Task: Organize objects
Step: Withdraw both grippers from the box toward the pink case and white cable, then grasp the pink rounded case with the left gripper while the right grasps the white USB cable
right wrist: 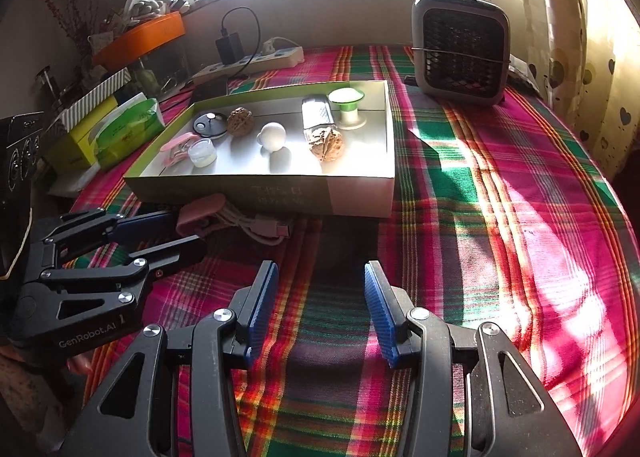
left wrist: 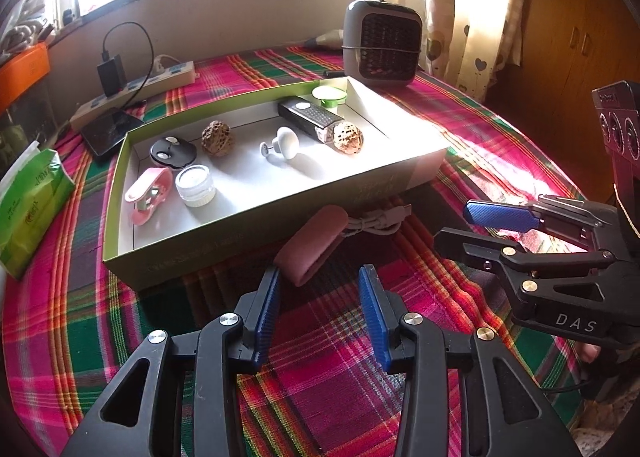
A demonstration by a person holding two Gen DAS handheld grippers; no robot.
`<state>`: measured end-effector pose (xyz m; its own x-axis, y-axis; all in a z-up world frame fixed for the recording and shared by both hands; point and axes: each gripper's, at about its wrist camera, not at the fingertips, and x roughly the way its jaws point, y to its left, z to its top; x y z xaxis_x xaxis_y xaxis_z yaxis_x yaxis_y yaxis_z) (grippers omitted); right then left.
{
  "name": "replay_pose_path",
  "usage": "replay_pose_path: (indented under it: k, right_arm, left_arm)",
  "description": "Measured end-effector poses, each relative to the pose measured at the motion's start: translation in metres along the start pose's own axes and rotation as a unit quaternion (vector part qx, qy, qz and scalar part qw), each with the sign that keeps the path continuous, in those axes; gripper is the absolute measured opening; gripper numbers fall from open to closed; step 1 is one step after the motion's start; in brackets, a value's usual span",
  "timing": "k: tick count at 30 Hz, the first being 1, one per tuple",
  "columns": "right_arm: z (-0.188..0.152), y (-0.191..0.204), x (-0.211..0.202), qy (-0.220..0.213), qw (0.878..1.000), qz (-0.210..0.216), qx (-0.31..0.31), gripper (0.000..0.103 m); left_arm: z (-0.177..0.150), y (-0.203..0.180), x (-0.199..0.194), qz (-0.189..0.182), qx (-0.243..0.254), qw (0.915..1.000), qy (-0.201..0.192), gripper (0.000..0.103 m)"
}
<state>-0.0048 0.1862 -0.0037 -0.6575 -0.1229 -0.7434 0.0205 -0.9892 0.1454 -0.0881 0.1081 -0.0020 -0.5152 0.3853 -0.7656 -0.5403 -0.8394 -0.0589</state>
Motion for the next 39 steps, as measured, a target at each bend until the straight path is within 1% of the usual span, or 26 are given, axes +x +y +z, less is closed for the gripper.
replay_pose_path:
  k: [1,4,7,10,19,24,27,33,39]
  right_arm:
    - [0.0,0.0,0.0,0.0,1.0,0.0,0.001,0.046]
    - [0.0,-0.001,0.0,0.001,1.0,0.002,0.001,0.046]
    - [0.0,0.0,0.0,0.0,1.0,0.003,-0.001,0.046]
    - [0.001,0.0,0.001,0.001,1.0,0.002,-0.005,0.046]
    - [0.0,-0.003,0.001,0.002,1.0,0.001,-0.003,0.046]
    - [0.001,-0.004,0.002,0.006,1.0,0.001,-0.002,0.046]
    - [0.001,-0.003,0.003,0.008,1.0,0.001,-0.005,0.046]
    - [0.003,-0.001,0.006,0.01,1.0,0.001,-0.01,0.046]
    - [0.007,0.004,0.007,0.008,1.0,0.001,-0.022,0.046]
  left_arm:
    - [-0.001,-0.002,0.0,-0.003,0.005,1.0,0.0,0.038]
    - [0.001,-0.001,-0.001,0.016,0.004,0.9998,-0.007,0.038]
    - [0.005,0.001,-0.001,0.021,0.0,0.9997,-0.012,0.038]
    - [0.007,0.0,0.0,0.028,0.011,0.9995,-0.013,0.038]
    - [0.014,-0.004,0.014,0.025,0.029,0.9993,0.003,0.038]
    - [0.013,-0.005,0.017,0.023,0.025,0.9994,0.013,0.038]
    - [0.013,-0.004,0.016,0.02,0.022,0.9995,0.011,0.027]
    - [0.011,-0.003,0.013,0.013,0.016,0.9997,0.011,0.022]
    - [0.004,0.004,0.007,0.01,-0.004,0.9999,0.01,0.018]
